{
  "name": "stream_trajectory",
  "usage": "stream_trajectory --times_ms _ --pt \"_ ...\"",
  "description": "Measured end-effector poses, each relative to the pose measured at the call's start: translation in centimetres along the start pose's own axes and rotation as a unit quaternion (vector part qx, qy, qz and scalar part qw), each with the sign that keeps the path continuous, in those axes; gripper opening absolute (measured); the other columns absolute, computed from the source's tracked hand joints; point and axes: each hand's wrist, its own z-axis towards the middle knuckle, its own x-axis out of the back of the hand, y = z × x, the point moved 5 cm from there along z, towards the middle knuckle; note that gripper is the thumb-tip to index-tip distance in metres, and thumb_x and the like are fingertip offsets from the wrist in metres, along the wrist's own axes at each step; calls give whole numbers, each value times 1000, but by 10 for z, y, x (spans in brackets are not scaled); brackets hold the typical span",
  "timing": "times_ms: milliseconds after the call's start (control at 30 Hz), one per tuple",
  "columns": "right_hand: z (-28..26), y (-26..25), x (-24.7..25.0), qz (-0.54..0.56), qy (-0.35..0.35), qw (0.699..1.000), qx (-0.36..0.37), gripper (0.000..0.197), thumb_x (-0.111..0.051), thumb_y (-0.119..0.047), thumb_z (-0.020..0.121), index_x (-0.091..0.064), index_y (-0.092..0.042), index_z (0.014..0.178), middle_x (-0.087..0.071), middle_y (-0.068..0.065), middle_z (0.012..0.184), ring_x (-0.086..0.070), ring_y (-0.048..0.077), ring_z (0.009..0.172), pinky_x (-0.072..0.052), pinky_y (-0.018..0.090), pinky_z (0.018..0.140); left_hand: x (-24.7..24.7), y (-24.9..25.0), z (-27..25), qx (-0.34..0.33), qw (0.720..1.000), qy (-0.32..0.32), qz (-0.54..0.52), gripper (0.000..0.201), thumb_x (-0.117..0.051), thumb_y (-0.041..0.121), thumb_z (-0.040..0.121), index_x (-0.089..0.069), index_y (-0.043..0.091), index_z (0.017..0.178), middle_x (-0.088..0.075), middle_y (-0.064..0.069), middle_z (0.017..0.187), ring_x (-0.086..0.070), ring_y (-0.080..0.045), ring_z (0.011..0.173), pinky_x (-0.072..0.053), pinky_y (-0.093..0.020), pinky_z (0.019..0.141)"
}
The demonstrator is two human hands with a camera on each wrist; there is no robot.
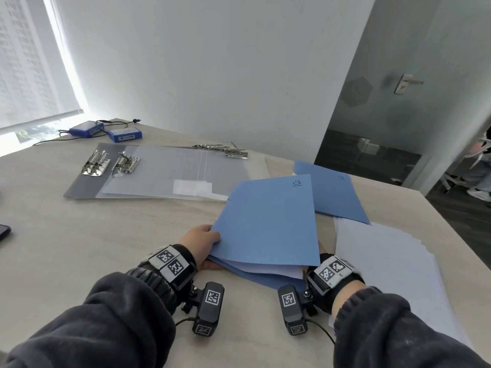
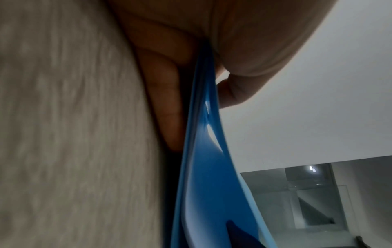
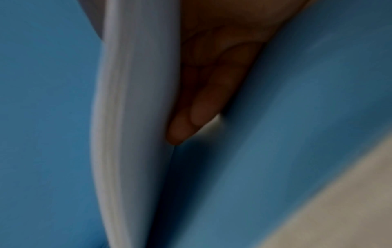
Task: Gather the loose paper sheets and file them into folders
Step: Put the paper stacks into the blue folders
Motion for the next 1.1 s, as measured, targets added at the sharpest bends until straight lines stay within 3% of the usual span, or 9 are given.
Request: stream_trajectory --times_ms 167,300,400,467,533,600,700,833,1100 --pt "12 2 2 128 4 990 -55 34 -34 2 105 -51 -7 76 -63 -2 51 -61 17 54 -51 20 47 0 -1 3 26 998 -1 50 24 -55 6 96 -57 13 119 -58 -14 112 -64 -32 93 -62 -50 65" --pt "3 1 7 135 28 986 -99 39 -33 -14 109 -50 -6 75 -61 5 46 -59 16 35 -45 18 35 2 -1 3 9 999 10 48 29 -55 3 95 -57 18 120 -59 -12 113 -65 -32 92 -62 -47 60" --pt "-4 5 13 113 51 988 -97 33 -43 -18 105 -57 -7 77 -68 8 62 -65 19 50 -52 20 51 7 -3 0 -3 1000 14 5 33 -54 0 94 -59 16 122 -62 -15 113 -65 -32 89 -60 -43 58" --pt "-11 5 20 86 66 990 -85 44 -52 -48 95 -70 -10 86 -74 11 85 -70 25 76 -54 31 77 13 -6 -2 -7 999 23 -32 35 -53 -2 94 -60 16 123 -63 -16 112 -65 -33 89 -58 -42 61" --pt "-17 6 28 47 66 994 -78 73 -40 -75 89 -76 -12 93 -77 9 90 -71 27 82 -54 40 81 18 -7 -7 -12 996 28 -79 35 -51 -4 95 -59 16 123 -64 -15 110 -65 -33 88 -58 -42 61" --pt "-26 2 36 29 62 997 -41 64 -41 -69 94 -72 -14 102 -76 10 98 -73 27 89 -57 46 84 20 -8 -13 -23 994 27 -107 36 -49 -4 96 -58 16 124 -65 -15 110 -65 -32 87 -59 -41 57" --pt "-41 -2 44 -5 40 999 -6 60 -67 -61 75 -63 -21 120 -71 5 118 -71 23 102 -55 52 96 19 -9 -21 -47 989 21 -135 37 -49 -4 96 -58 15 127 -68 -17 110 -67 -35 87 -60 -45 62" --pt "-59 0 43 59 -27 998 -26 18 -54 -18 99 -63 -20 114 -70 8 101 -67 26 81 -54 36 61 2 -7 -29 -74 986 -4 -147 36 -50 -1 97 -59 16 127 -70 -16 107 -66 -35 86 -57 -43 64" --pt "-78 -17 73 33 30 995 92 25 -63 -20 88 -63 -24 113 -72 12 105 -70 29 79 -51 34 48 -42 7 -36 -100 991 -48 -69 29 -56 4 96 -63 24 117 -71 -7 105 -68 -28 86 -59 -44 69"
